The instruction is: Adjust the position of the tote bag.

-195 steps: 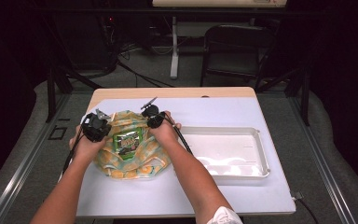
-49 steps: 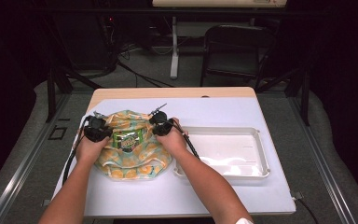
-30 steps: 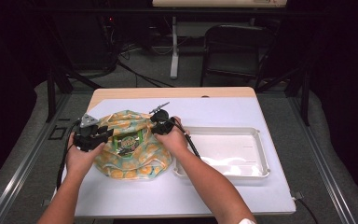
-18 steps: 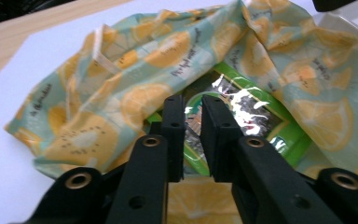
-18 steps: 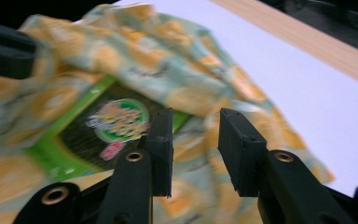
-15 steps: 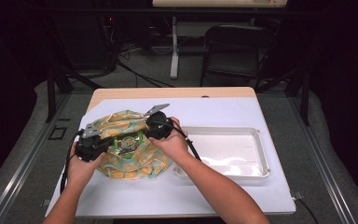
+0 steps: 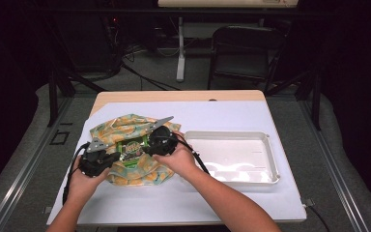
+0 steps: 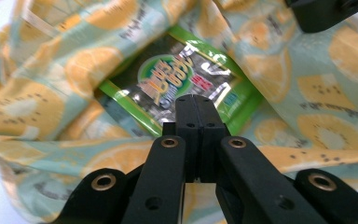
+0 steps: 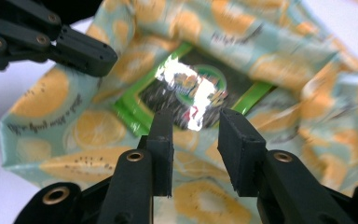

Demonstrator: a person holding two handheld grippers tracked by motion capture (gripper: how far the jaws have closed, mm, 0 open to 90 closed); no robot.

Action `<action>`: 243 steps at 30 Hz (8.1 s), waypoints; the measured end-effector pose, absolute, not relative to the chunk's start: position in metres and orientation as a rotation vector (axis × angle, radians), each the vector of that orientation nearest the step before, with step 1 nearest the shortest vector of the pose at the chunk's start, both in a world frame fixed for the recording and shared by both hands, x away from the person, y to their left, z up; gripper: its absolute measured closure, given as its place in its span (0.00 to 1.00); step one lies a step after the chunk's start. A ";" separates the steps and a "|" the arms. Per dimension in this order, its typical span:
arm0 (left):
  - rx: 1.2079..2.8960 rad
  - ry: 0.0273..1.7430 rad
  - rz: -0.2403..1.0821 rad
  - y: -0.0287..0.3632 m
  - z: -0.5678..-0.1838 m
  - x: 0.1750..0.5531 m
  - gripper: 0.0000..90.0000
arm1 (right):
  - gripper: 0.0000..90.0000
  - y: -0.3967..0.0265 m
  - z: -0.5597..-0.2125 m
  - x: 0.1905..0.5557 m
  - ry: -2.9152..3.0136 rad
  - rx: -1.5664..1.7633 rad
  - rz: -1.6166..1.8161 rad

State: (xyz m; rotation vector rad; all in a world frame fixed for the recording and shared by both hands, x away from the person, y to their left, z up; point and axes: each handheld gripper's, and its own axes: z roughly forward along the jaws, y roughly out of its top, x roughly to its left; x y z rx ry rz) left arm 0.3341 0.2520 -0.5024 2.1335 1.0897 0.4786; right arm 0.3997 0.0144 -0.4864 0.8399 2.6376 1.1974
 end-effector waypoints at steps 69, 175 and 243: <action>2.304 0.922 0.479 0.221 -0.525 0.295 1.00 | 0.96 0.011 -0.543 0.380 2.704 0.905 0.779; 2.133 0.960 0.507 0.243 -0.478 0.306 0.67 | 0.78 -0.003 -0.495 0.377 2.596 0.889 0.968; 2.177 1.378 0.697 0.258 -0.540 0.457 0.85 | 0.69 0.048 -0.522 0.488 2.500 0.961 0.910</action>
